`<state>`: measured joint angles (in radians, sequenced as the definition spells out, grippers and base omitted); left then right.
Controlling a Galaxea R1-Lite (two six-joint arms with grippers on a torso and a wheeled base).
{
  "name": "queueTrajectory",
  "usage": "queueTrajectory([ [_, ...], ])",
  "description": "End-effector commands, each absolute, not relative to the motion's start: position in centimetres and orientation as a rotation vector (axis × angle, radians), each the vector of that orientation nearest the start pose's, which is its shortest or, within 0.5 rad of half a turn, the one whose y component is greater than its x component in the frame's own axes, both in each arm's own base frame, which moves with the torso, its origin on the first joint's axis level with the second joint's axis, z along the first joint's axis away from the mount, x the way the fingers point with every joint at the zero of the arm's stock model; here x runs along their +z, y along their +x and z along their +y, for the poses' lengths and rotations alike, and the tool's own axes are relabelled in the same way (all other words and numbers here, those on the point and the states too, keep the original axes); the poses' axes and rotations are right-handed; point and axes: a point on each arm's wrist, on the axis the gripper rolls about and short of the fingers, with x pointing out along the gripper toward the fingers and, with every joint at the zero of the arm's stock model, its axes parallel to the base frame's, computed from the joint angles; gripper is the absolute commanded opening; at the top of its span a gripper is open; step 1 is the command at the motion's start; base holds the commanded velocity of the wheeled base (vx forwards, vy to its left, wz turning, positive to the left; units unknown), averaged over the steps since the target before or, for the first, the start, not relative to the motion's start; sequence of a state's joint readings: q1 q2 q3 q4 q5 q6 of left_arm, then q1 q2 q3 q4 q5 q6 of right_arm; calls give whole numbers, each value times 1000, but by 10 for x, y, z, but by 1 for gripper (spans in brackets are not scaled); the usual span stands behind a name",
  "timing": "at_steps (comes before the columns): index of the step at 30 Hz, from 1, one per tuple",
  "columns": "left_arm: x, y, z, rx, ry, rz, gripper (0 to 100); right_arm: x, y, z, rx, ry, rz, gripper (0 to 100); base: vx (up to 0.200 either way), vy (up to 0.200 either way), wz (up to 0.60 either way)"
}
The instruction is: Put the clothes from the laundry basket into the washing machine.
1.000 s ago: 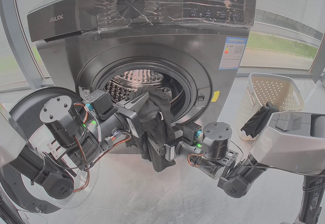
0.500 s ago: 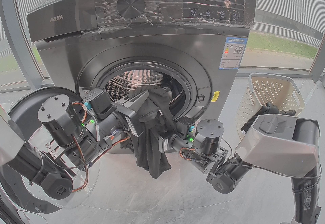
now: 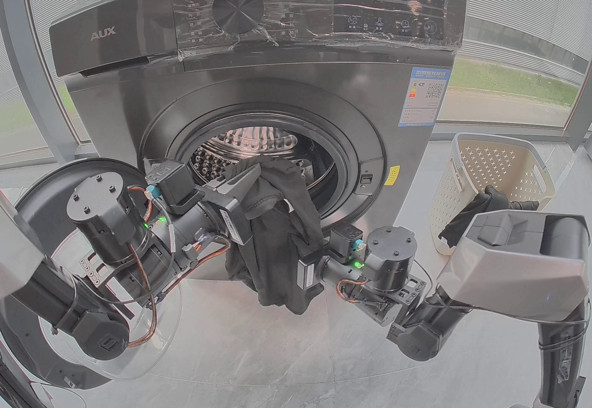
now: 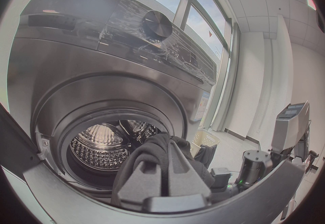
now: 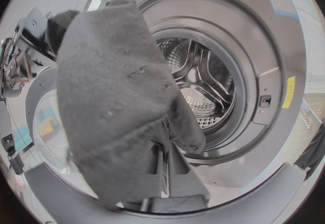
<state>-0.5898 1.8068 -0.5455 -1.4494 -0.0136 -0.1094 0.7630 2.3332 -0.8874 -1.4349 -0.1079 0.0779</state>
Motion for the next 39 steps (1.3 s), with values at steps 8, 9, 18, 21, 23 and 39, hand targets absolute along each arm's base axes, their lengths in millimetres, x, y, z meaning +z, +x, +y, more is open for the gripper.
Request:
queueTrajectory([
  [8, 169, 249, -155, -566, -168, -155, 0, 87, 278, 216, 546, 60, 55, 0, 0, 0, 0],
  [9, 169, 248, -154, -566, -166, -153, 0, 86, 276, 211, 538, 56, 67, 0, 0, 0, 0],
  [18, 171, 235, -145, -564, -166, -154, 0, 92, 274, 186, 484, 54, 75, 0, 0, 0, 0],
  [21, 169, 227, -140, -565, -160, -138, 0, 100, 273, 181, 474, 65, 51, 0, 0, 0, 0],
  [23, 166, 223, -138, -566, -156, -126, 0, 105, 273, 178, 467, 71, 33, 0, 0, 0, 0],
  [39, 151, 213, -129, -564, -135, -100, 0, 139, 245, 151, 457, 119, -42, 0, 0, 0, 0],
])
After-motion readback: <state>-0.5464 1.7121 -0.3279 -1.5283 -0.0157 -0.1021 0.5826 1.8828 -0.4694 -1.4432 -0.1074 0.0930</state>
